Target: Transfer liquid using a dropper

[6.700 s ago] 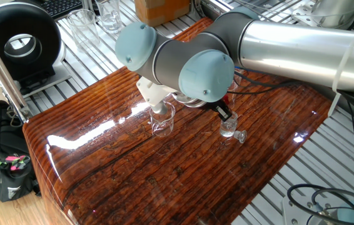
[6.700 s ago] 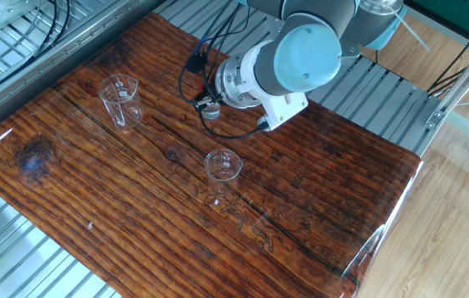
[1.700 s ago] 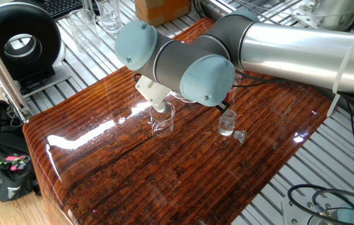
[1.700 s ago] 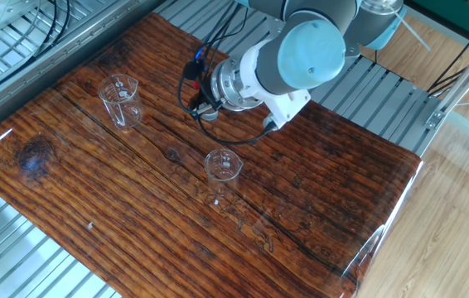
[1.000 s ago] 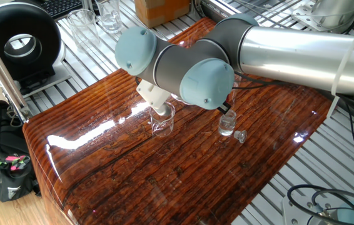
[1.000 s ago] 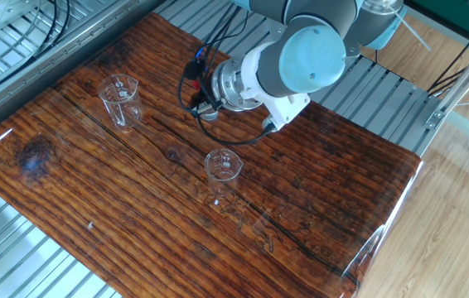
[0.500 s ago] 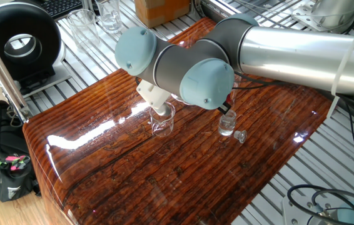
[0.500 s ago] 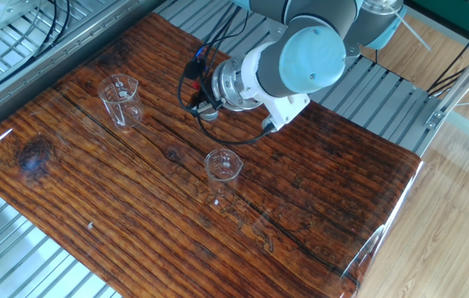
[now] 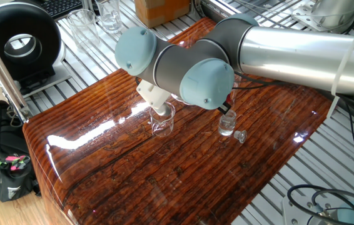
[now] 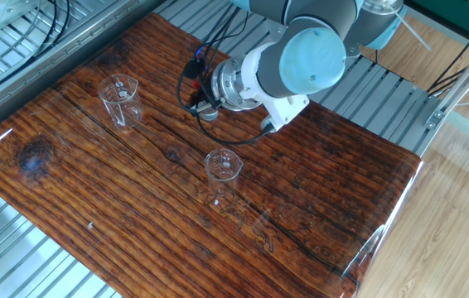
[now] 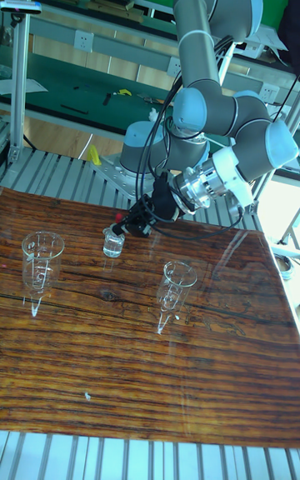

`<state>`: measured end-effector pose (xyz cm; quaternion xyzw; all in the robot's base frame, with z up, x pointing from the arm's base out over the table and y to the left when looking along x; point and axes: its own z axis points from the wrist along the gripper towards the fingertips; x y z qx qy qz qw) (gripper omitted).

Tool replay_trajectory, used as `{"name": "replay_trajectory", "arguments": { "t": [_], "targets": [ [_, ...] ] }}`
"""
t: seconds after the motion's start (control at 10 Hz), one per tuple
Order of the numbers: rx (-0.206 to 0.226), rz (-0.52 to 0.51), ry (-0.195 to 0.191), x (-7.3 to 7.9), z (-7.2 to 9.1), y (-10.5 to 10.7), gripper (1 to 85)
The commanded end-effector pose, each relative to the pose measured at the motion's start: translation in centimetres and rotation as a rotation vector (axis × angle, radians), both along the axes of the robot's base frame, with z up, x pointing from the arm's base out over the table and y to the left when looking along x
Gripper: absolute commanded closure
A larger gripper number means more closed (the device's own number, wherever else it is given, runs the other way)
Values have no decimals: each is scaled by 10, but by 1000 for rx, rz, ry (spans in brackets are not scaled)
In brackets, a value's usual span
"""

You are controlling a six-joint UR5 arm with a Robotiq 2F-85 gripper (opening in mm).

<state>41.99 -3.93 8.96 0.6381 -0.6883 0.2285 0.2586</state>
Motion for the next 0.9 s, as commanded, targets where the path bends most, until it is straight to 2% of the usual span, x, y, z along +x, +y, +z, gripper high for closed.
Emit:
{"name": "replay_trajectory", "arguments": {
  "t": [0.0, 0.2, 0.4, 0.5, 0.6, 0.8],
  "targets": [
    [17, -17, 5, -3, -3, 3, 837],
    [35, -16, -16, 1, -6, 6, 837],
    [54, -24, 2, -4, -8, 10, 683],
    [51, -20, 1, -3, -5, 10, 567],
    [44, -17, 5, -4, -2, 8, 537],
    [56, -24, 17, -7, -3, 11, 527]
  ]
}}
